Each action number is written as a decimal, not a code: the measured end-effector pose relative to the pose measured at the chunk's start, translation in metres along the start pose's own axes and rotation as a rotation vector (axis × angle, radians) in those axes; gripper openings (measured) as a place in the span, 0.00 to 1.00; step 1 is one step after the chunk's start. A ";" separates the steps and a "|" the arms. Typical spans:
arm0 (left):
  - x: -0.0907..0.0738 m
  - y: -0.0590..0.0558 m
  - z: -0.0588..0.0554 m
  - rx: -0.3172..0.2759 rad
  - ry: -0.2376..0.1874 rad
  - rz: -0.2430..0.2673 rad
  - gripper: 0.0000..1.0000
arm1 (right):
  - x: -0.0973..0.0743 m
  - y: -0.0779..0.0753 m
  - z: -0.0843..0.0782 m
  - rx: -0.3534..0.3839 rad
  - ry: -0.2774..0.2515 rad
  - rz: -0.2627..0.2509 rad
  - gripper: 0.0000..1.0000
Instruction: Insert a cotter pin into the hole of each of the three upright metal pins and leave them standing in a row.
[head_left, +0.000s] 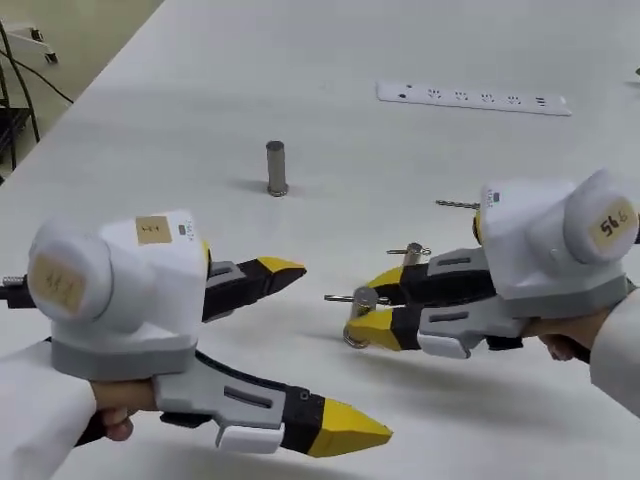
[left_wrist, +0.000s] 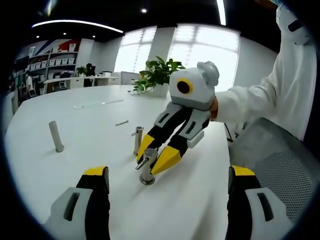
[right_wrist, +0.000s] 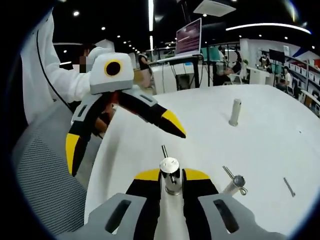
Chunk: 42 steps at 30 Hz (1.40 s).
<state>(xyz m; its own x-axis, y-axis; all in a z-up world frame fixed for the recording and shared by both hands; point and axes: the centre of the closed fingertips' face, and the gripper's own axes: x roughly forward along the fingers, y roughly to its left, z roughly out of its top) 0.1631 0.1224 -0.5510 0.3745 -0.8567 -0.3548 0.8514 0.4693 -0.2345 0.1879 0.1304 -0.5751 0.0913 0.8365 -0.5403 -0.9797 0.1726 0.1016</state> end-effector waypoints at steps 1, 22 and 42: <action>0.000 0.000 0.000 -0.001 -0.001 0.001 0.99 | 0.001 0.001 0.000 0.001 -0.001 0.008 0.10; 0.001 -0.001 0.002 0.029 0.024 0.010 0.97 | -0.006 0.004 0.011 -0.044 -0.005 0.004 0.08; -0.011 0.013 0.008 0.009 0.006 0.063 0.99 | -0.083 -0.034 0.030 -0.041 -0.073 -0.085 0.08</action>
<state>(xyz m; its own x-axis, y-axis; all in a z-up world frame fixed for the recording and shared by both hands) 0.1730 0.1357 -0.5426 0.4250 -0.8242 -0.3742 0.8297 0.5200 -0.2031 0.2184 0.0703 -0.5087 0.1854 0.8556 -0.4832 -0.9743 0.2241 0.0229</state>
